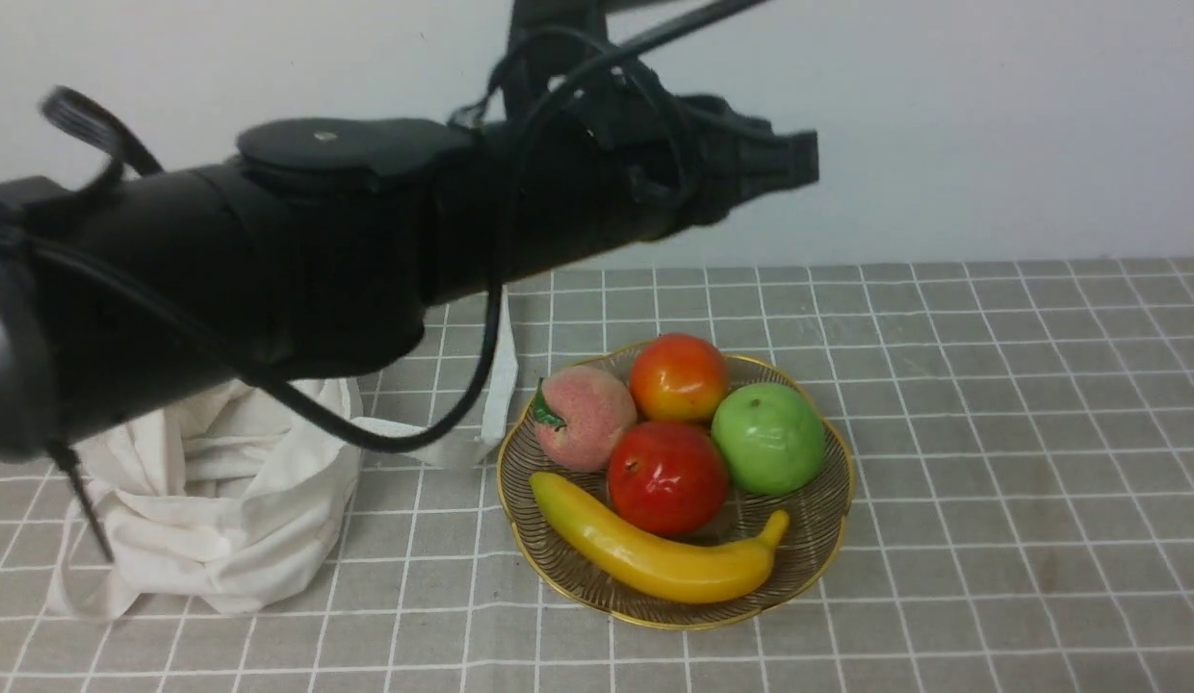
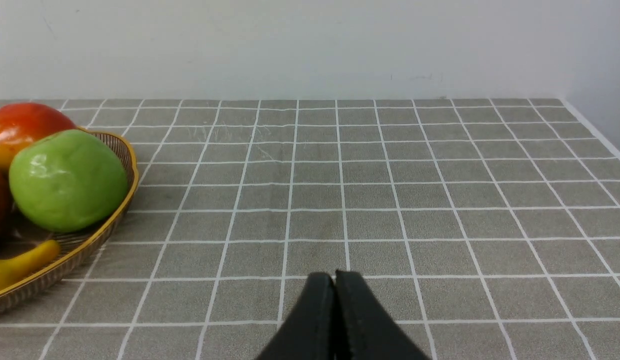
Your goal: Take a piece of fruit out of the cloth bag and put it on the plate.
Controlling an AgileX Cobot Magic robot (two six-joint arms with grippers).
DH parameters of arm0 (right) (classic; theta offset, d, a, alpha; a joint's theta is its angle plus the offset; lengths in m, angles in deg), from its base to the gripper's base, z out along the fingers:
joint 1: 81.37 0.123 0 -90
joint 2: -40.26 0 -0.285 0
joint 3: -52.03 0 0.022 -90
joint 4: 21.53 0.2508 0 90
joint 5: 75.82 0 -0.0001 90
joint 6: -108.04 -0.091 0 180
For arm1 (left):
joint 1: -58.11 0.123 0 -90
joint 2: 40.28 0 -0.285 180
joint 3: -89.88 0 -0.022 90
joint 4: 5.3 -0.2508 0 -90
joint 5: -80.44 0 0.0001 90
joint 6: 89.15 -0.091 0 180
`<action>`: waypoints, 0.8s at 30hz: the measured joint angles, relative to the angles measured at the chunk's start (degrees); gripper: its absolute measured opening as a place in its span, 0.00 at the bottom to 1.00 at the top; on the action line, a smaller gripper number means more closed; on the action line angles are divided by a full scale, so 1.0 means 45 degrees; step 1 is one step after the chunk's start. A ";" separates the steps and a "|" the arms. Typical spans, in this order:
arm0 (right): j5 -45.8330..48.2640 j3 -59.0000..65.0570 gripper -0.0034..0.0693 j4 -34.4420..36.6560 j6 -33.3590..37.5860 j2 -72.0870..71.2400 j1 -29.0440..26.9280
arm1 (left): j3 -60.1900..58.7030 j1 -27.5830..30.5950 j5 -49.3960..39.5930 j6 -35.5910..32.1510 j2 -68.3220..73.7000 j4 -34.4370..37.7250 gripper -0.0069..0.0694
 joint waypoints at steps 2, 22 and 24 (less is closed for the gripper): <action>0.0000 0.0000 0.02 0.0000 0.0000 0.0000 0.0000 | 0.0000 0.0000 0.0497 -0.0739 -0.0542 0.0021 0.08; 0.0000 0.0000 0.02 0.0000 0.0011 0.0000 0.0000 | -0.0378 0.0000 0.6994 -0.3302 -0.6717 0.1273 0.08; 0.0000 0.0000 0.02 0.0000 0.0011 0.0000 0.0000 | -0.0654 0.0000 0.7421 -0.3766 -0.7489 0.1273 0.08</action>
